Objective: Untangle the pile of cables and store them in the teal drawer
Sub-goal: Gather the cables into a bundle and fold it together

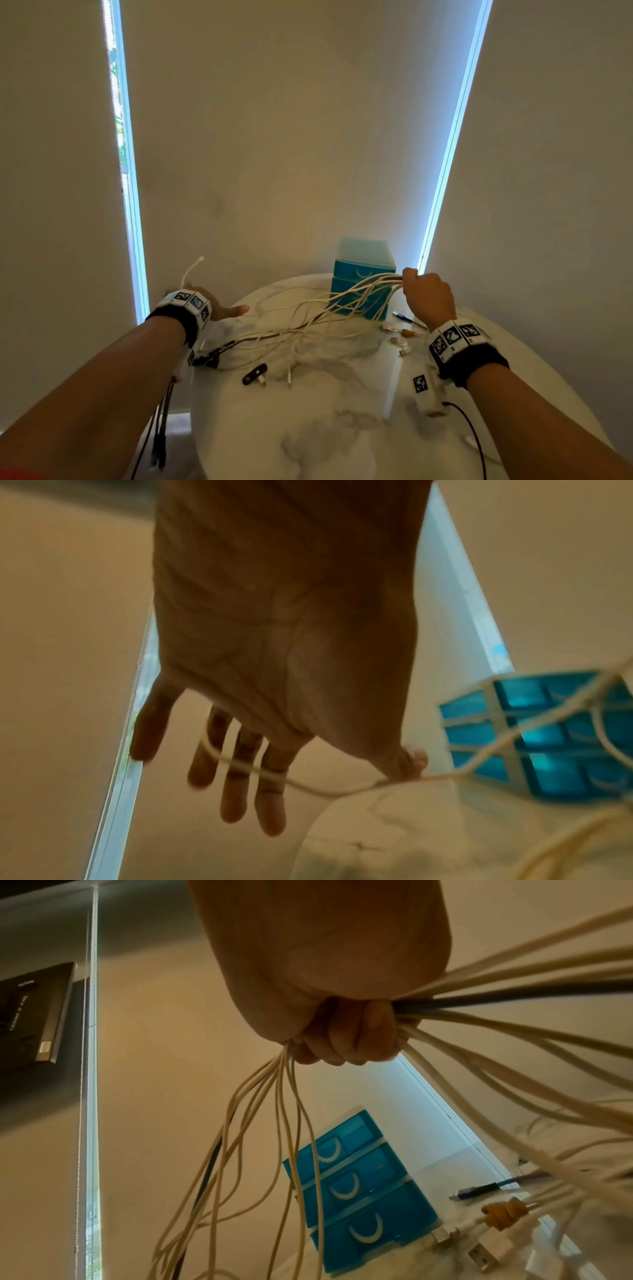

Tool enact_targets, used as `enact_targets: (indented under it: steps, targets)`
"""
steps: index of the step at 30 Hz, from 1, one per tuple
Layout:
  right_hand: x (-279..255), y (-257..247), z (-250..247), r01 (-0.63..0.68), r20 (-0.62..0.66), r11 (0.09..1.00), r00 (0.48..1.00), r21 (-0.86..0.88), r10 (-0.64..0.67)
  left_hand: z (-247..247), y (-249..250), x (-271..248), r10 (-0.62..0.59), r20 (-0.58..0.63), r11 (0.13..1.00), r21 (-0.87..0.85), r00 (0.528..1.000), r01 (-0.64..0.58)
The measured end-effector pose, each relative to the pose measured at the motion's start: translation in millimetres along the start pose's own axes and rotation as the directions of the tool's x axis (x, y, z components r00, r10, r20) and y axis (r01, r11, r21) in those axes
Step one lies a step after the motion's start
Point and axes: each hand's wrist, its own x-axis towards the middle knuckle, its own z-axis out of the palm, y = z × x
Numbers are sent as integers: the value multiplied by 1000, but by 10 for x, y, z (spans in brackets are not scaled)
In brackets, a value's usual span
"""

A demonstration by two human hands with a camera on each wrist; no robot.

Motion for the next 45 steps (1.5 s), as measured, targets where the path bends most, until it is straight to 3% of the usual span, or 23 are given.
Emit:
enact_targets:
  steps: [3, 5, 8, 11, 12, 14, 16, 18, 19, 20, 21, 23, 24, 25, 27, 28, 31, 32, 35, 38, 40, 42, 45]
  targets:
    - [-20, -3, 41, 37, -27, 999, 999, 29, -36, 202, -137, 203, -72, 122, 970, -225, 990, 98]
    - [-33, -9, 49, 58, -26, 998, 998, 34, -57, 269, -176, 42, -73, 228, 883, -437, 971, 169]
    - [-49, 35, 16, 77, -20, 997, 997, 16, -77, 454, -248, 43, 34, 302, 515, -822, 953, 242]
    - [-72, 94, -34, 56, -6, 998, 998, 27, -56, 682, -418, 68, 79, 351, 242, -915, 933, 324]
    - [-83, 108, -44, 48, -3, 998, 999, 34, -48, 776, -489, 162, 43, 359, 277, -901, 933, 334]
    - [-101, 118, -55, 38, 0, 998, 999, 42, -38, 853, -620, 212, -101, 308, 582, -753, 946, 307]
    - [-100, 120, -37, 30, 21, 998, 999, 54, -31, 877, -690, 165, -221, 182, 815, -505, 958, 284]
    - [-63, 104, 2, 0, 51, 995, 999, 99, -5, 827, -641, 58, -179, 86, 965, -178, 980, 192]
    - [-45, 92, 9, -23, 56, 989, 998, 148, 15, 778, -632, -6, -152, 23, 987, -42, 988, 153]
    - [-39, 79, -4, -42, 58, 981, 998, 188, 31, 719, -618, 4, -154, -34, 988, 2, 987, 154]
    - [-34, 71, -10, -60, 56, 974, 997, 219, 49, 643, -619, 18, -199, -66, 978, -79, 978, 194]
    - [-48, 88, -8, -37, 11, 988, 999, 152, 36, 601, -674, 115, -308, 16, 884, -366, 951, 292]
    - [-63, 114, -20, -27, 2, 994, 1000, 102, 27, 648, -788, 196, -281, 109, 793, -534, 954, 294]
    - [-57, 155, -27, -29, -9, 996, 1000, 83, 29, 711, -846, 199, -222, 215, 647, -697, 951, 308]
    - [-63, 274, -32, -51, -21, 997, 998, 54, 52, 1053, -1033, 284, -151, 254, 290, -912, 955, 289]
    - [-51, 310, -35, -54, -30, 998, 998, 46, 55, 1243, -1137, 277, -171, 265, 245, -921, 949, 301]
    - [-65, 366, -60, -71, -8, 994, 997, 80, 72, 1574, -1333, 203, -274, 273, 306, -884, 922, 353]
    - [-55, 351, -73, -71, -6, 992, 997, 102, 72, 1503, -1325, 189, -305, 203, 338, -890, 930, 306]
    - [17, 222, -90, -64, -3, 985, 998, 160, 65, 673, -893, -70, -246, -170, 523, -852, 954, -17]
    - [105, 32, -111, -50, -13, 983, 999, 179, 53, -184, -40, -414, 55, -523, 580, -677, 851, -454]
    - [139, -77, -137, -34, -31, 983, 999, 179, 41, -515, 578, -681, 362, -531, 511, -574, 766, -640]
    - [139, -136, -171, -13, -54, 986, 998, 167, 22, -618, 1039, -750, 569, -420, 472, -537, 707, -699]
    - [103, -112, -221, -11, -59, 985, 998, 175, 22, -522, 1380, -587, 603, -366, 498, -521, 708, -693]
